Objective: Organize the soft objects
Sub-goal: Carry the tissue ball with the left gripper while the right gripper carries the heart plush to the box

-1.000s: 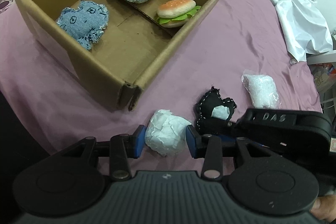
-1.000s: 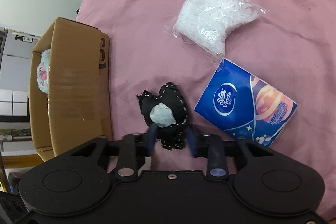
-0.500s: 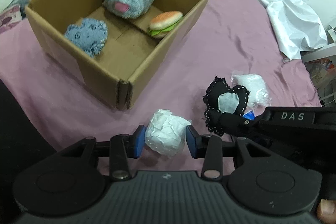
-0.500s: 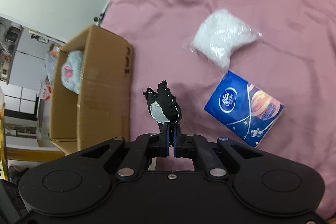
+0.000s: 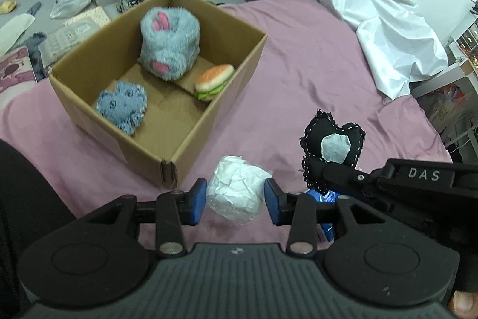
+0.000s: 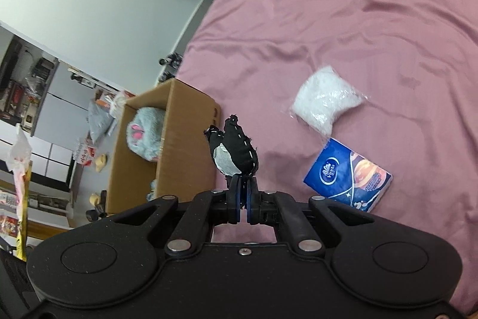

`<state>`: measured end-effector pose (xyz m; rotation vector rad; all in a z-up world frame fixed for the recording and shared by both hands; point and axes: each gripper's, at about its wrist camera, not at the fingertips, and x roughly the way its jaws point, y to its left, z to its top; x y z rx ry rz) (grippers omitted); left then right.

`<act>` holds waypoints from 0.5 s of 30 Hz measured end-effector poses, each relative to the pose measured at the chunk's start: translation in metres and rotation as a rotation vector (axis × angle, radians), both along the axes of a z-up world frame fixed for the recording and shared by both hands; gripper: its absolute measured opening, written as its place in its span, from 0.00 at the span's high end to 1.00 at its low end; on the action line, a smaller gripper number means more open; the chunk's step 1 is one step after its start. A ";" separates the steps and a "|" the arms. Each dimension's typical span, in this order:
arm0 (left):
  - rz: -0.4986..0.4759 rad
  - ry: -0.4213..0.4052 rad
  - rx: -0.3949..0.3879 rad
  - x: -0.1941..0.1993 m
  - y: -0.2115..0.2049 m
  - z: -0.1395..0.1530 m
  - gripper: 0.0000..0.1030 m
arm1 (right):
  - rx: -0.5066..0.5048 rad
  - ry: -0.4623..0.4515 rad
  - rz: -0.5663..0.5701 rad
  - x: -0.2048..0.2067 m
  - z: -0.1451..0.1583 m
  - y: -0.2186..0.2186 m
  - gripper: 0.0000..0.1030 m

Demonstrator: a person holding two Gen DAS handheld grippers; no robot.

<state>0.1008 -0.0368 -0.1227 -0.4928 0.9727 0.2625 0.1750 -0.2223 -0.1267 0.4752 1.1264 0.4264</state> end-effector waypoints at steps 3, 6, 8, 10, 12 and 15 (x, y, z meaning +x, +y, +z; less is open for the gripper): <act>-0.005 -0.017 0.013 0.000 -0.001 0.008 0.61 | 0.004 -0.037 0.012 -0.003 0.007 0.002 0.97; -0.012 -0.034 0.023 0.000 -0.001 0.017 0.61 | 0.012 -0.059 0.014 -0.004 0.013 0.002 0.97; -0.011 -0.043 0.028 0.001 0.000 0.023 0.61 | 0.011 -0.083 0.014 -0.006 0.017 0.001 0.97; -0.007 -0.056 0.034 0.002 0.002 0.029 0.61 | 0.025 -0.115 0.015 -0.008 0.023 0.000 0.97; -0.003 -0.071 0.044 0.003 0.005 0.036 0.61 | 0.037 -0.145 0.020 -0.009 0.028 -0.001 0.97; 0.002 -0.091 0.057 0.004 0.010 0.045 0.61 | 0.051 -0.178 0.029 -0.011 0.034 0.000 0.97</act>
